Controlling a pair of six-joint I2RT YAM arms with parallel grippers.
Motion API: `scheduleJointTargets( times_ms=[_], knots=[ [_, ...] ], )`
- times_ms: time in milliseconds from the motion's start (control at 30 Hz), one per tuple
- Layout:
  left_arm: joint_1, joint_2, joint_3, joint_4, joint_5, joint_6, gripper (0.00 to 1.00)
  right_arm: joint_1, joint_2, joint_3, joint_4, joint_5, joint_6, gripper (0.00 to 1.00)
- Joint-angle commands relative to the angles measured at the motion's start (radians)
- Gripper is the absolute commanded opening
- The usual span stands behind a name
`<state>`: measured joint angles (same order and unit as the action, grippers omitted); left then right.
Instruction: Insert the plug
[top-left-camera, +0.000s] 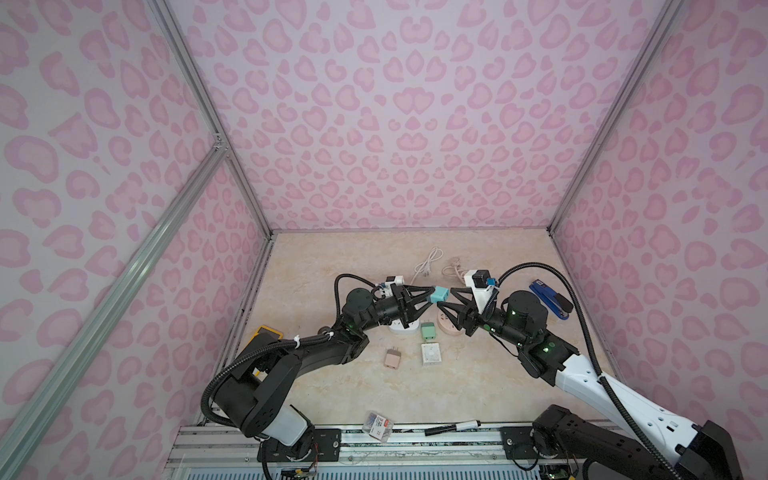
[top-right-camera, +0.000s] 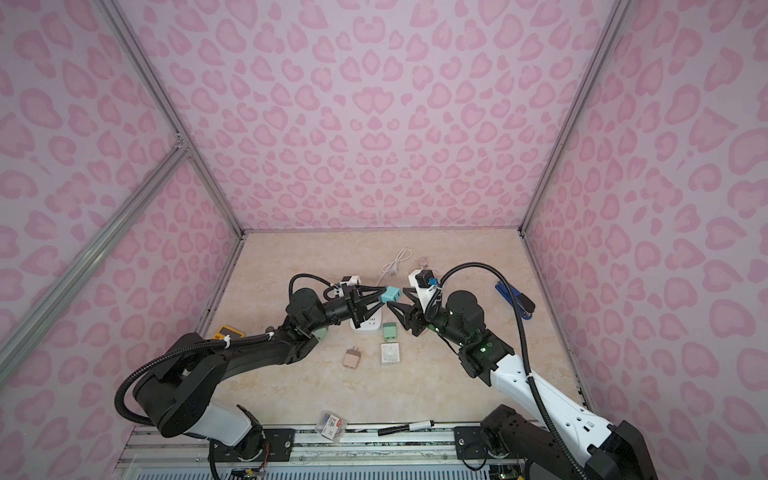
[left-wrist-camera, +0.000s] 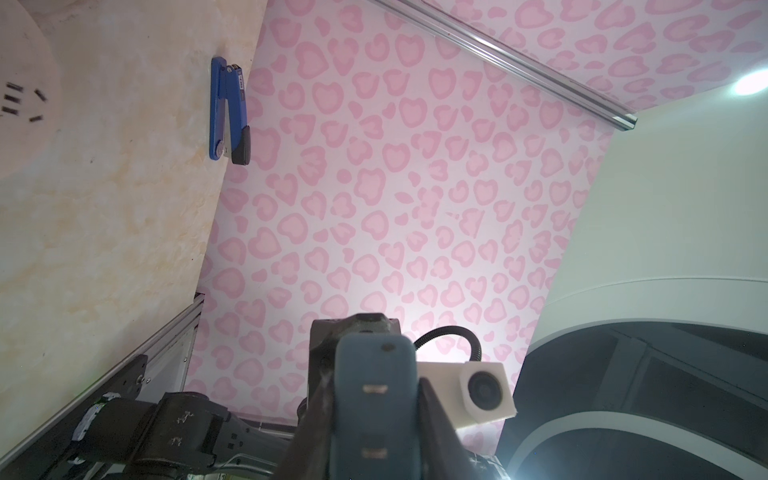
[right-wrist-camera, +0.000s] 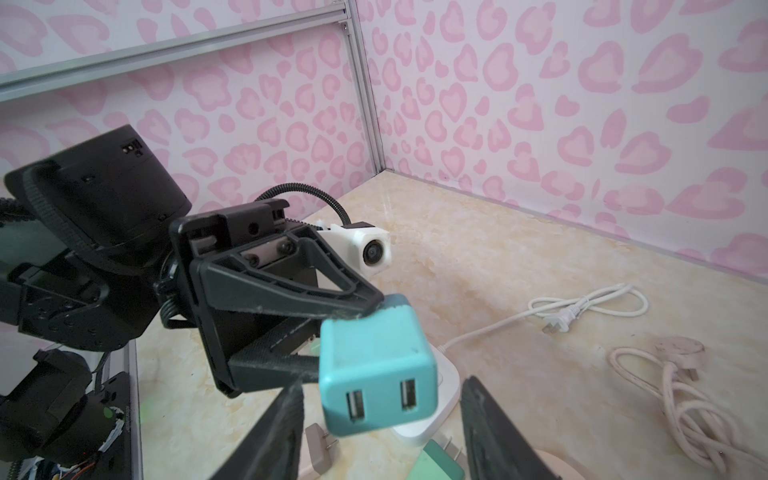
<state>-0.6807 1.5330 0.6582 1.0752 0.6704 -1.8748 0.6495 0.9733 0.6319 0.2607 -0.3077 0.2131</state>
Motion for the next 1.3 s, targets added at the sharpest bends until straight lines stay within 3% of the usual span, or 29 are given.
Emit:
scheduleJointTargets(
  times_ms=[0,767,900,967,1000,1033,1133,1167,1233,1267],
  knots=[
    [-0.003,-0.017,0.014,0.057,0.001,0.02,0.03,-0.001,0.007,0.006,0.048,-0.031,0.015,0.55],
    [-0.014,-0.024,0.006,0.045,-0.005,0.035,0.03,0.003,0.038,0.021,0.056,-0.091,0.035,0.4],
    [-0.013,-0.012,0.01,0.045,-0.002,0.042,0.03,0.003,0.043,0.028,0.053,-0.097,0.034,0.33],
    [-0.014,-0.003,0.013,0.047,0.005,0.046,0.03,0.003,0.042,0.027,0.053,-0.094,0.04,0.18],
    [-0.013,0.003,0.016,0.046,0.01,0.051,0.07,0.003,0.041,0.028,0.051,-0.09,0.045,0.09],
    [-0.011,0.009,0.018,0.049,0.012,0.054,0.21,0.003,0.04,0.026,0.049,-0.089,0.048,0.04],
    [0.013,0.023,0.024,0.021,0.025,0.082,0.75,0.003,0.029,0.025,0.031,-0.076,0.059,0.0],
    [0.024,0.026,0.024,0.005,0.031,0.095,0.88,0.003,0.026,0.025,0.02,-0.072,0.061,0.0],
    [0.06,0.034,0.025,-0.033,0.042,0.127,1.0,0.003,0.015,0.029,-0.001,-0.067,0.065,0.0],
    [0.08,0.037,0.028,-0.056,0.05,0.143,0.98,0.004,0.012,0.03,-0.014,-0.055,0.064,0.0]
  ],
)
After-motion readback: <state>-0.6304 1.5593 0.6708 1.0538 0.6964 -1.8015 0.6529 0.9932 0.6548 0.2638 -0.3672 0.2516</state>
